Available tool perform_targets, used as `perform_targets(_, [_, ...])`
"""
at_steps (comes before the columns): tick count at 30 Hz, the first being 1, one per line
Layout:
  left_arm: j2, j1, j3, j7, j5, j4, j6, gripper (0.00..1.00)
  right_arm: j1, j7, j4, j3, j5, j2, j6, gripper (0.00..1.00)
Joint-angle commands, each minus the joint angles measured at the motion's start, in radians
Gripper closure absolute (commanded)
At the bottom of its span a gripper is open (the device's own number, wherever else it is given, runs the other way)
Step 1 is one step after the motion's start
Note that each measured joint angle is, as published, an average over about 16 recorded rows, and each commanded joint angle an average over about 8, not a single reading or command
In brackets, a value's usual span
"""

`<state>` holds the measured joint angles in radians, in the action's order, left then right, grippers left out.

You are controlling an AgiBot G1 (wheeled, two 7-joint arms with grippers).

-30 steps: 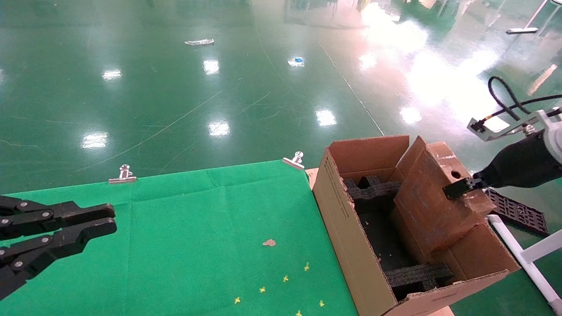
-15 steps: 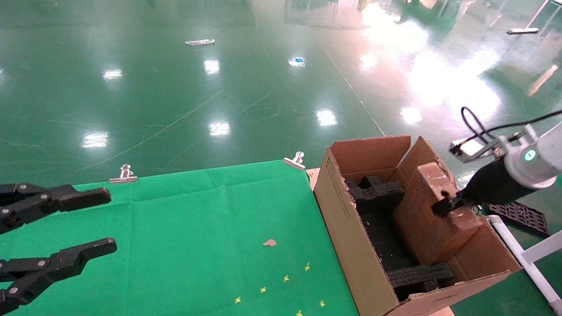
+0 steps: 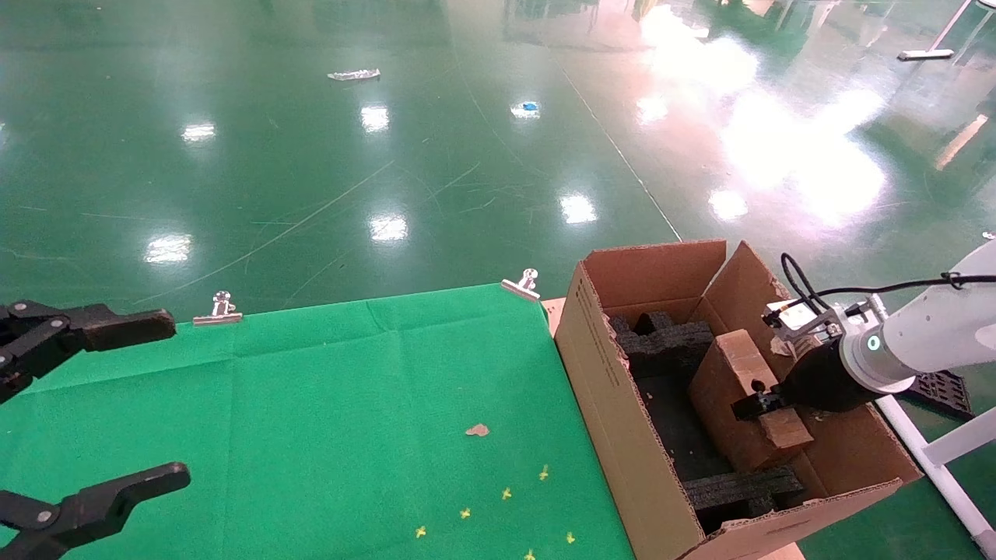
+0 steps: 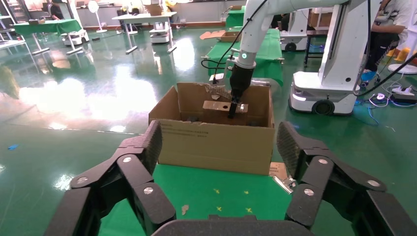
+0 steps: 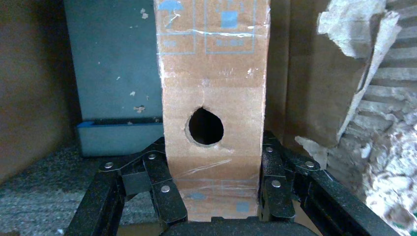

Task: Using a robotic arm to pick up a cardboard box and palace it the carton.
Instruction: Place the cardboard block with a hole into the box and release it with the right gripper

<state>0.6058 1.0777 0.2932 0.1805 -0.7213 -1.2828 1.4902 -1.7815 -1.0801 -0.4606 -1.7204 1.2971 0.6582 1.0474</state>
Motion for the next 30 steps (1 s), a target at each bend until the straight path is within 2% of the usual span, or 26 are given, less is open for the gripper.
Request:
perform_targets(1, [0.000, 0.000, 0.000, 0.000, 0.000, 0.000, 0.000, 0.00, 0.019, 0.017, 0.011, 0.008, -0.016, 0.002, -0.018, 0.55])
perform_targets(5, [0.000, 0.000, 0.000, 0.000, 0.000, 0.000, 0.000, 0.00, 0.016, 0.043, 0.028, 0.011, -0.017, 0.002, -0.022, 0.05])
perform_targets(6, [0.000, 0.000, 0.000, 0.000, 0.000, 0.000, 0.000, 0.00, 0.015, 0.045, 0.033, 0.011, -0.016, 0.003, -0.020, 0.00])
perform_targets(30, [-0.001, 0.000, 0.002, -0.001, 0.001, 0.000, -0.001, 0.00, -0.018, 0.067, 0.092, -0.004, 0.010, 0.040, 0.040, 0.00])
